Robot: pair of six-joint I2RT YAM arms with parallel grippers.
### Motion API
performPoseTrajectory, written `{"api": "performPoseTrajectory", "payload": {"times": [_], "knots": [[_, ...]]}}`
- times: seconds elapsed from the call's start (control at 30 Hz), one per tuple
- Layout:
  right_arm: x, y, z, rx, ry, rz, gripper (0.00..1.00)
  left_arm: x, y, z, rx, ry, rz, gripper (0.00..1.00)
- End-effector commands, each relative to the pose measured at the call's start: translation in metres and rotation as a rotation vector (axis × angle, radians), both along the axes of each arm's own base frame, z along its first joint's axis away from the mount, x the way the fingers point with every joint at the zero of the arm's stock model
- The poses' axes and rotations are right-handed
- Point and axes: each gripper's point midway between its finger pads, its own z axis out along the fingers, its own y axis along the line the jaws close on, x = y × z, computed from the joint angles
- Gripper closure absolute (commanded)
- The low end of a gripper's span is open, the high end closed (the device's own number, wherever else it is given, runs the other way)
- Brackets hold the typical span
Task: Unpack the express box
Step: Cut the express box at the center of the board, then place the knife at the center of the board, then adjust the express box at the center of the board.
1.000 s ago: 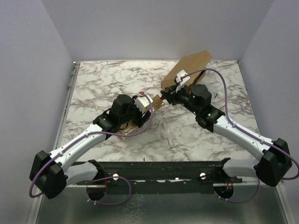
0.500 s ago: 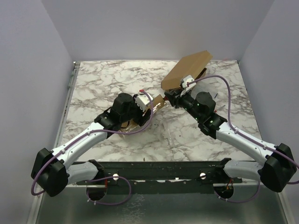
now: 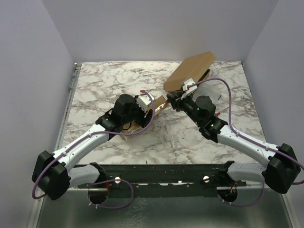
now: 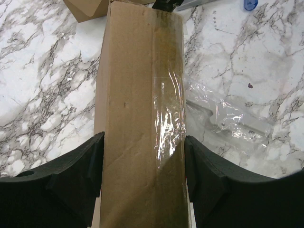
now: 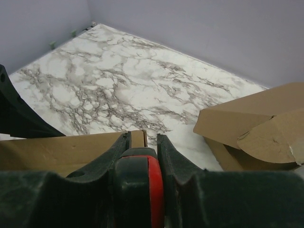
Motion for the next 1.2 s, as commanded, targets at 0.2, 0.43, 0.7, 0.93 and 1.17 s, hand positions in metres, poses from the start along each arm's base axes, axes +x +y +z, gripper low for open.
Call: {"api": "performPoseTrajectory", "payload": {"times": [0.2, 0.43, 0.7, 0.93, 1.17], "knots": [[-0.018, -0.002, -0.067, -0.098, 0.049, 0.0, 1.0, 0.002, 0.043, -0.049, 0.103, 0.174, 0.206, 0.89], [-0.021, 0.0, -0.039, -0.024, -0.016, 0.004, 1.0, -0.001, 0.041, -0.051, 0.098, 0.179, 0.184, 0.89], [-0.024, 0.002, -0.015, 0.017, -0.054, 0.022, 1.0, -0.004, 0.043, -0.053, 0.105, 0.177, 0.172, 0.89], [-0.025, 0.004, 0.003, 0.052, -0.05, 0.031, 1.0, -0.004, 0.043, -0.054, 0.111, 0.174, 0.169, 0.89], [-0.009, -0.008, 0.087, 0.135, -0.004, -0.105, 1.0, -0.004, 0.045, -0.058, 0.135, 0.172, 0.172, 0.89]]}}
